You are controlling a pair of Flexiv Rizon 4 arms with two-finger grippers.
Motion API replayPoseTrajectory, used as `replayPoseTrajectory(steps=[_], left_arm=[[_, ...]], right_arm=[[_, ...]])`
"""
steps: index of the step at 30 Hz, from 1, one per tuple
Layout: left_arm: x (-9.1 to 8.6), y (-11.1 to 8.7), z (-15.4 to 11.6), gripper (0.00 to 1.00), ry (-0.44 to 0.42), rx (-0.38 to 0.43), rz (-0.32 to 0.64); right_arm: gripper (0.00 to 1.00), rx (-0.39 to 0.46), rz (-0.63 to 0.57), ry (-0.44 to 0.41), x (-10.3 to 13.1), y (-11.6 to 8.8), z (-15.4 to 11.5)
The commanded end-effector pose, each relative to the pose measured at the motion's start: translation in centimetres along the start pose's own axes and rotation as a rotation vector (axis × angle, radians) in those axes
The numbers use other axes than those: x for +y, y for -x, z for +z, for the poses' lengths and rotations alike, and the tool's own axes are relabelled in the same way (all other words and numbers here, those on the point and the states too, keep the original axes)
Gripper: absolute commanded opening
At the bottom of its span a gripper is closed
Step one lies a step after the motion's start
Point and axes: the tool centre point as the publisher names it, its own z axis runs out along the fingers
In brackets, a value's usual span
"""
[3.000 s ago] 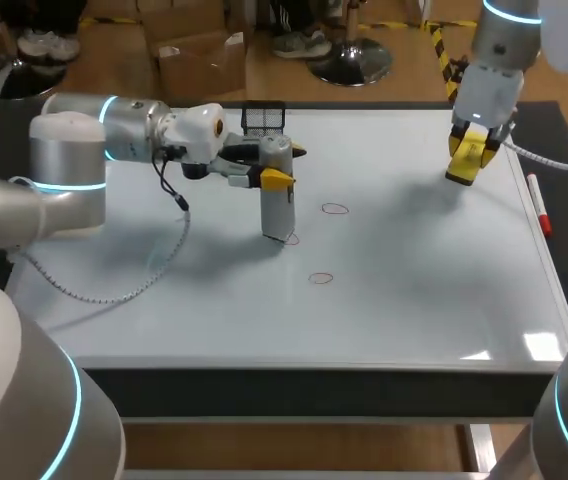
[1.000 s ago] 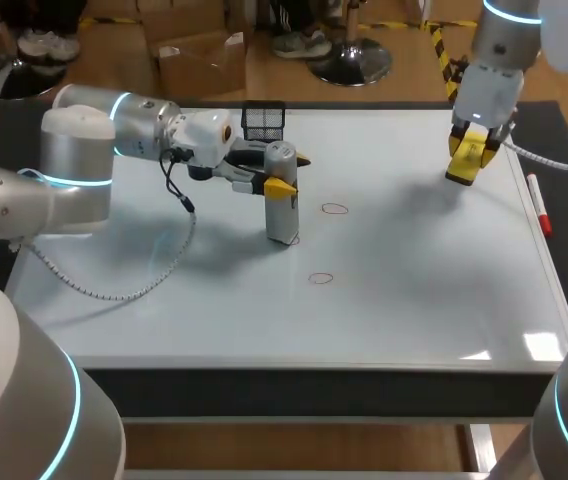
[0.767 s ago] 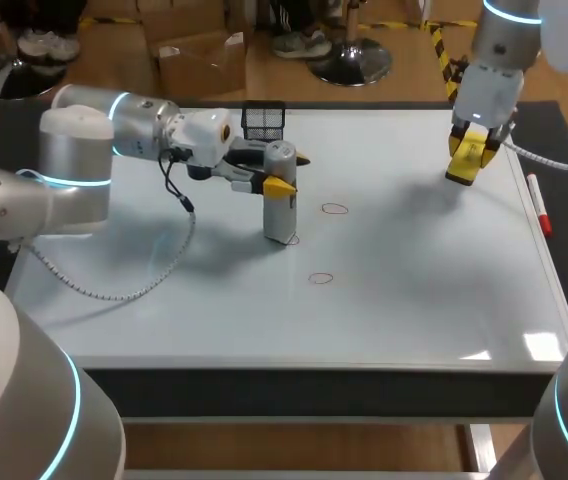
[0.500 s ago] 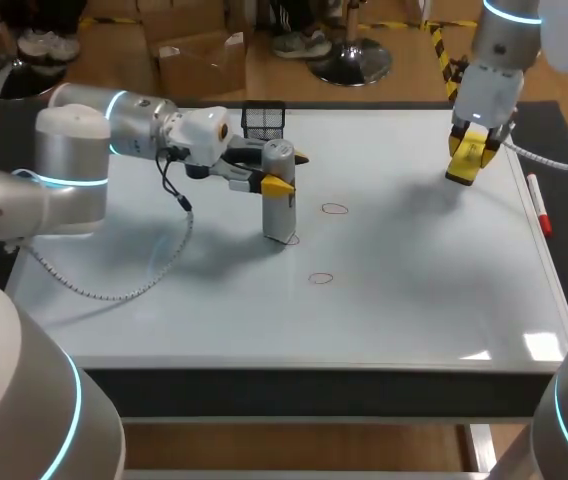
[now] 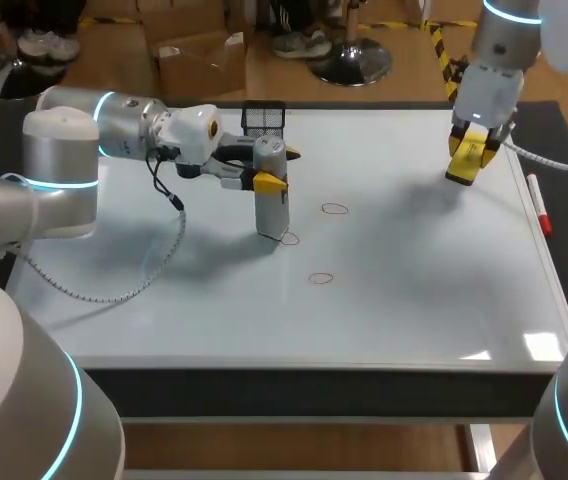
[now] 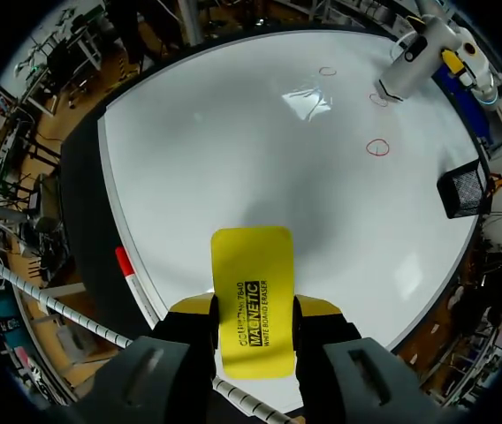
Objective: Pick up the inspection probe, press it on each red-marked spot on the whiteboard one by one, put down the probe, pick up the eraser, and wipe off all the red marks.
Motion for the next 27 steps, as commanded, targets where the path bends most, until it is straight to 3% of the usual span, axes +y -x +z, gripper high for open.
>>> replayPoseTrajectory(steps=[1,14,27], left_arm=[[-0.6,-1.2,-0.3,0.0,0.007,-0.035,0.004],[-1.1,-1.9,-2.7,0.0,0.004,-0.201,0.002],[-2.1,-3.6,-7.2,0.0,-0.013,-0.366,0.042]], right_arm=[[0.0,0.004,-0.001,-0.001,-0.1,0.0,-0.1],[0.0,0.004,-0.001,-0.001,-0.1,0.0,-0.1],[0.0,0.004,-0.001,-0.001,-0.1,0.0,-0.1]])
